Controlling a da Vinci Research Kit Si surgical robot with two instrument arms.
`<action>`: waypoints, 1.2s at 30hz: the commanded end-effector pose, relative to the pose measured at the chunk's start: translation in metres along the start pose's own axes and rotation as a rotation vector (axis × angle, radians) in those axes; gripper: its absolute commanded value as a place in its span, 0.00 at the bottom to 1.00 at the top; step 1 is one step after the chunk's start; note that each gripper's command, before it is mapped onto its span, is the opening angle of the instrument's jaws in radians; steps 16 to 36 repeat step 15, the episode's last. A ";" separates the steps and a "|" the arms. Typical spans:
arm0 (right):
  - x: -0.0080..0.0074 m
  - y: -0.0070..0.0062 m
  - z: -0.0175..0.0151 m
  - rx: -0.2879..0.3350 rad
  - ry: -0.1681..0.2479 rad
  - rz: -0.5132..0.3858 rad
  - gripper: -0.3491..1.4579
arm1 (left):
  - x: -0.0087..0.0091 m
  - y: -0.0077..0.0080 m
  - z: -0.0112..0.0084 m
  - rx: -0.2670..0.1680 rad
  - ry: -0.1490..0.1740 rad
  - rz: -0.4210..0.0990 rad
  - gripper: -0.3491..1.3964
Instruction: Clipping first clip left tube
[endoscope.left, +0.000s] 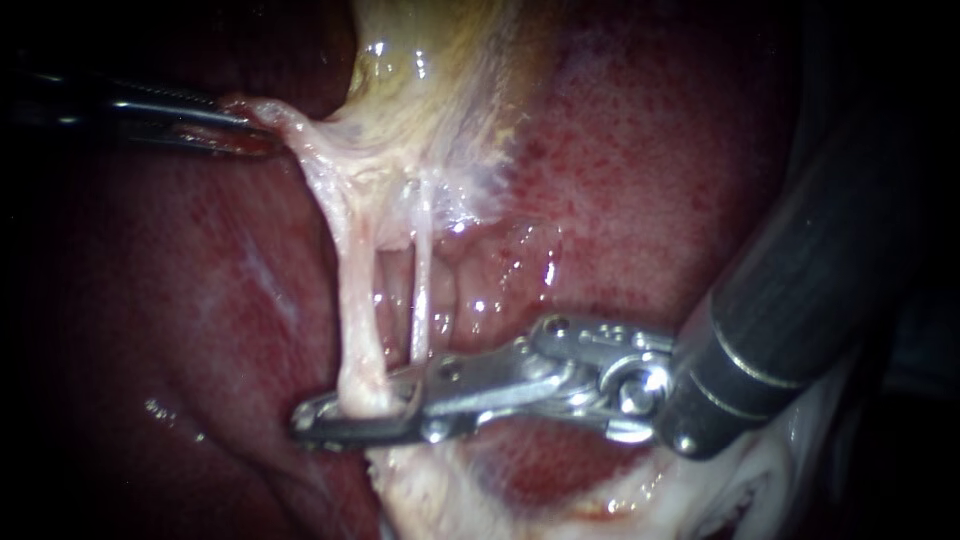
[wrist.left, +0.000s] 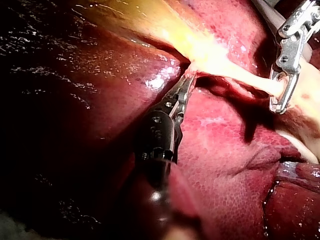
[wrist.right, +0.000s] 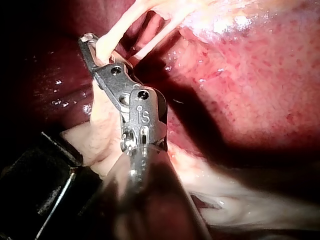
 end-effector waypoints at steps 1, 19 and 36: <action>-0.0001 0.0000 -0.0001 0.001 0.000 -0.001 0.00 | 0.0000 0.0000 0.0000 0.000 0.000 0.000 0.00; -0.0003 0.0000 -0.0004 0.002 -0.001 -0.002 0.00 | 0.0000 0.0000 0.0002 0.002 0.000 -0.001 0.00; -0.0003 0.0000 -0.0004 0.002 -0.001 -0.002 0.00 | 0.0000 0.0000 0.0002 0.002 0.000 -0.001 0.00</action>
